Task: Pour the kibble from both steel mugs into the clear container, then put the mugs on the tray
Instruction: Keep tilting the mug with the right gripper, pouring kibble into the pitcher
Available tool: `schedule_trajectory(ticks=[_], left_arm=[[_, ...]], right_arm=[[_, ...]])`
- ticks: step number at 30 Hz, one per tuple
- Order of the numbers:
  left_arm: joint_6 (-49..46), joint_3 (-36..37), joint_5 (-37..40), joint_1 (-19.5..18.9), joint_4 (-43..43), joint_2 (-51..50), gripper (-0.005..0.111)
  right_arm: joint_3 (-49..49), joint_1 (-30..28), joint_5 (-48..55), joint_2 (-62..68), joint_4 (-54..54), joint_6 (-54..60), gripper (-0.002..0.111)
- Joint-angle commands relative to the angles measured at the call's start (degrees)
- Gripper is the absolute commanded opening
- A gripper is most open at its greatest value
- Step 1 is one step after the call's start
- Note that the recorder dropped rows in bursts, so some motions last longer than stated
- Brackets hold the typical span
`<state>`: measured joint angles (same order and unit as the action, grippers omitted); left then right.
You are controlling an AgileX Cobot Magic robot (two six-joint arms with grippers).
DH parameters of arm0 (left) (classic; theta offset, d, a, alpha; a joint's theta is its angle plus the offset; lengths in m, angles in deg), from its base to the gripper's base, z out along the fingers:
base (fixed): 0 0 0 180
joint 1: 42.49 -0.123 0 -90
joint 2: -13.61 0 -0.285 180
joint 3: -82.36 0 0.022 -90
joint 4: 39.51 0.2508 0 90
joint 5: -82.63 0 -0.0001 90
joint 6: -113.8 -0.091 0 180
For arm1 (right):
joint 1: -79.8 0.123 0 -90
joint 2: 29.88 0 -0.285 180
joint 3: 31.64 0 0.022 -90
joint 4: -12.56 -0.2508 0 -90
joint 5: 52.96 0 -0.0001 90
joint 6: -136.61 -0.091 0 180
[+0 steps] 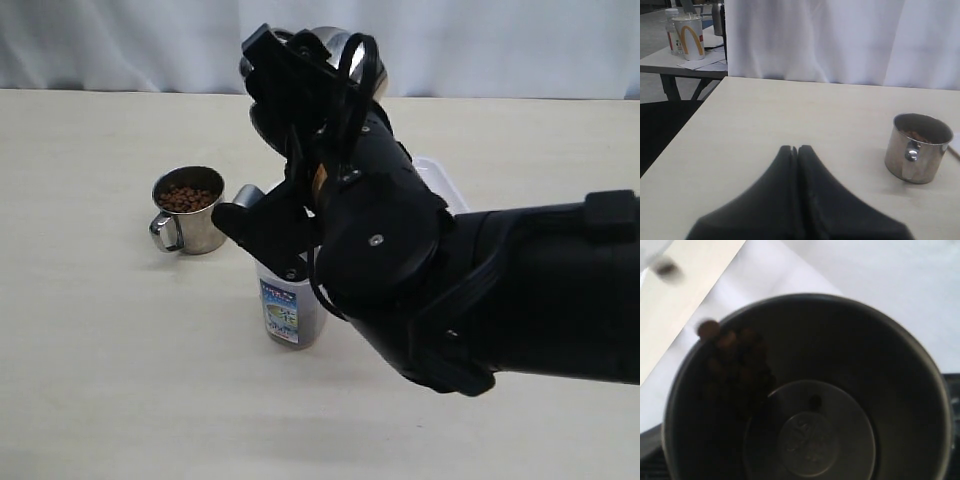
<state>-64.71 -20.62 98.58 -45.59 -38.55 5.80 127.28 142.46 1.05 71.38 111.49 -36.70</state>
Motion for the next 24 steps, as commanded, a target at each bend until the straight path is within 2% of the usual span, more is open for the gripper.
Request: schedule_trajectory(ticks=[1, 24], left_arm=[[0.3, 0.2, -0.3, 0.5, -0.1, 0.0, 0.000], [0.3, 0.2, 0.0, 0.5, -0.1, 0.0, 0.000]], right_arm=[[0.2, 1.1, 2.6, -0.2, 1.0, 1.7, 0.004], [0.2, 1.5, 4.6, -0.2, 1.0, 6.2, 0.004]])
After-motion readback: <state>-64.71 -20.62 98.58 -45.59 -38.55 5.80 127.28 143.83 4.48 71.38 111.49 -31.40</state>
